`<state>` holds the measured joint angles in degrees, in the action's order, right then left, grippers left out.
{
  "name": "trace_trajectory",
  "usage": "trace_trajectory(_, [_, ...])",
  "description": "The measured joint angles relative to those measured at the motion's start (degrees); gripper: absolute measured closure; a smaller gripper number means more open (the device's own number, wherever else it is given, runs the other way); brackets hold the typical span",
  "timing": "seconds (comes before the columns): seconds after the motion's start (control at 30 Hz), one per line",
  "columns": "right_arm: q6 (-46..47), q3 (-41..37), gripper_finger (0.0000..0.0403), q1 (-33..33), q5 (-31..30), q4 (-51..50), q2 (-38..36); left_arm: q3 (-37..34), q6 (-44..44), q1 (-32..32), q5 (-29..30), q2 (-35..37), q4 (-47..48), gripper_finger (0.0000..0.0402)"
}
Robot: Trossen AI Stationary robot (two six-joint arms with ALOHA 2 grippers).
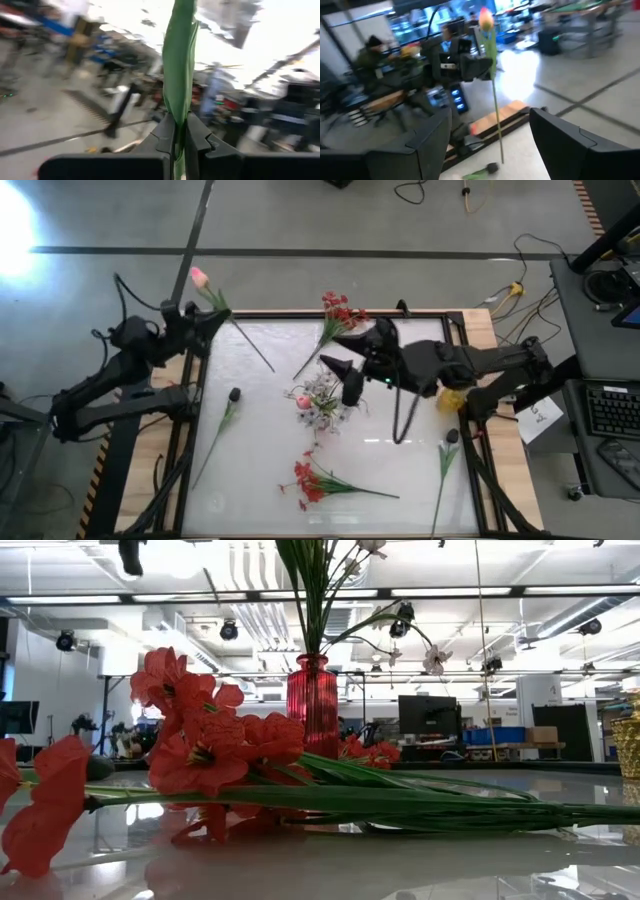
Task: Sort flowers into vase by color
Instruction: Put the pink flower into the red vase
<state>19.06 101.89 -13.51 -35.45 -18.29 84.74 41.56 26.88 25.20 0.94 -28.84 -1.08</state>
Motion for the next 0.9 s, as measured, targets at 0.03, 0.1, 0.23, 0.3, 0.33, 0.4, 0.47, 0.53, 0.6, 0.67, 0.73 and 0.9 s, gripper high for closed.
trace_trajectory(0.03, [0.2,0.0,0.0148,0.5,1.6,0.5,0.7,0.0,-0.5,-1.9,0.0,0.1,-1.0,0.0401])
trace_trajectory(0.1, [0.1,0.0,0.0155,1.3,3.1,1.6,2.0,0.0,-2.0,-5.7,-0.1,-0.5,-4.2,0.0402])
trace_trajectory(0.23, [-2.5,0.0,0.0160,2.2,4.0,6.2,3.6,2.4,-4.9,-10.9,-0.1,-4.0,-6.9,0.0402])
trace_trajectory(0.3, [-4.1,0.0,0.0156,2.3,4.4,9.2,4.2,5.9,-7.9,-12.5,-0.2,-7.0,-3.7,0.0402])
trace_trajectory(0.33, [-5.1,0.0,0.0153,2.3,4.4,10.6,4.3,8.1,-9.9,-13.1,-0.2,-8.7,-0.3,0.0402])
trace_trajectory(0.4, [-6.5,0.0,0.0146,2.3,4.5,12.0,4.3,12.8,-13.7,-13.7,-0.2,-12.4,6.5,0.0402])
trace_trajectory(0.47, [-7.2,0.0,0.0140,2.5,4.4,13.8,4.5,17.6,-17.0,-14.1,-0.1,-16.0,13.4,0.0402])
trace_trajectory(0.53, [-8.5,0.0,0.0138,2.8,4.4,16.2,5.0,21.7,-20.1,-14.5,-0.3,-19.5,17.9,0.0402])
trace_trajectory(0.6, [-10.1,0.1,0.0138,3.3,4.4,18.6,6.3,25.1,-22.5,-15.0,-1.7,-22.2,20.0,0.0402])
trace_trajectory(0.67, [-11.7,0.0,0.0141,3.7,4.2,19.8,7.6,27.6,-23.9,-15.5,-3.8,-24.1,20.4,0.0401])
trace_trajectory(0.73, [-13.6,0.0,0.0146,4.0,3.8,21.8,8.8,29.5,-24.8,-16.0,-6.0,-25.6,20.5,0.0401])
trace_trajectory(0.9, [-20.4,0.1,0.0158,4.8,4.1,32.0,11.0,32.1,-25.4,-17.6,-7.9,-28.1,20.3,0.0401])
